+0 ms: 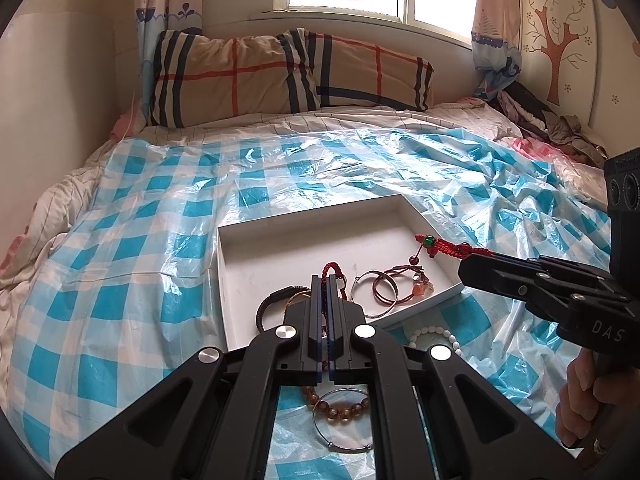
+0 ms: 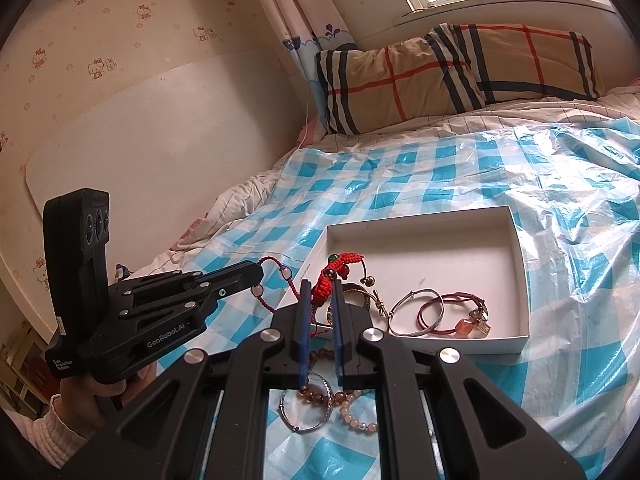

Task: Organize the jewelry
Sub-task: 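Open both grippers to drop the bracelets into the white tray, then move the right gripper to the white bead bracelet while the left approaches the silver bangle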

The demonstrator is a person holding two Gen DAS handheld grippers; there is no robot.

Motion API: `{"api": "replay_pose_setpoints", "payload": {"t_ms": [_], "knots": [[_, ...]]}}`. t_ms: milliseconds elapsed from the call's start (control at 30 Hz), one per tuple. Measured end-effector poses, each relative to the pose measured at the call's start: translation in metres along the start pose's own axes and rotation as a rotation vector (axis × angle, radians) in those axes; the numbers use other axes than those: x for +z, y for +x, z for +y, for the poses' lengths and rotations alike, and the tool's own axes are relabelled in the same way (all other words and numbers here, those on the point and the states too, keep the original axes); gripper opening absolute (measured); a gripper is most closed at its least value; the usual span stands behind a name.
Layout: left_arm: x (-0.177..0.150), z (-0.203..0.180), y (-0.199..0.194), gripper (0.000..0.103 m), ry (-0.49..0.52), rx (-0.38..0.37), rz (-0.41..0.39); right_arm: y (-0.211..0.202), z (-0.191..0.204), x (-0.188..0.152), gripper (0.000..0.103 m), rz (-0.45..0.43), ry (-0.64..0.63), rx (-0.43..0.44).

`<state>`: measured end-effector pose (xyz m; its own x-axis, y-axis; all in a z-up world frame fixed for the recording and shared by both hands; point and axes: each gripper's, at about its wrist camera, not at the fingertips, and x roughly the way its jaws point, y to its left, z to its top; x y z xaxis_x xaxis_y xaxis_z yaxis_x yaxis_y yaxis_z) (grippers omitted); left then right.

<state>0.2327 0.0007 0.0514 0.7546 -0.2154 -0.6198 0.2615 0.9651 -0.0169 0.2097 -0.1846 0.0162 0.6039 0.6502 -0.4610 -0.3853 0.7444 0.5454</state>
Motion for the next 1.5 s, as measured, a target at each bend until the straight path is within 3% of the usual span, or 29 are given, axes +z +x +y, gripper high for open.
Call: {"api": "replay_pose_setpoints", "payload": {"t_ms": [733,767,800,833,1000,1067,1500], "knots": [[0.008,-0.008,0.033,0.002,0.001,-0.003,0.002,0.043,-0.02,0.009,0.013,0.027,-0.069,-0.077],[0.009,-0.008,0.039,0.002,-0.002,0.001,0.008,0.048,-0.022,0.008,0.026,0.034,-0.069,-0.097],[0.009,-0.008,0.046,0.003,-0.004,0.007,0.024,0.053,-0.026,0.007,0.047,0.049,-0.066,-0.114],[0.009,-0.007,0.054,0.004,-0.006,0.009,0.047,0.058,-0.028,0.005,0.053,0.064,-0.064,-0.13],[0.002,-0.002,0.064,0.034,-0.02,0.035,0.076,0.055,-0.037,-0.005,0.053,0.096,-0.041,-0.154],[-0.001,0.0,0.059,0.04,-0.019,0.047,0.07,0.049,-0.037,-0.009,0.054,0.101,-0.038,-0.16],[-0.002,-0.01,0.023,0.053,0.019,0.074,0.054,0.01,-0.041,-0.027,0.058,0.126,0.012,-0.188]]}}
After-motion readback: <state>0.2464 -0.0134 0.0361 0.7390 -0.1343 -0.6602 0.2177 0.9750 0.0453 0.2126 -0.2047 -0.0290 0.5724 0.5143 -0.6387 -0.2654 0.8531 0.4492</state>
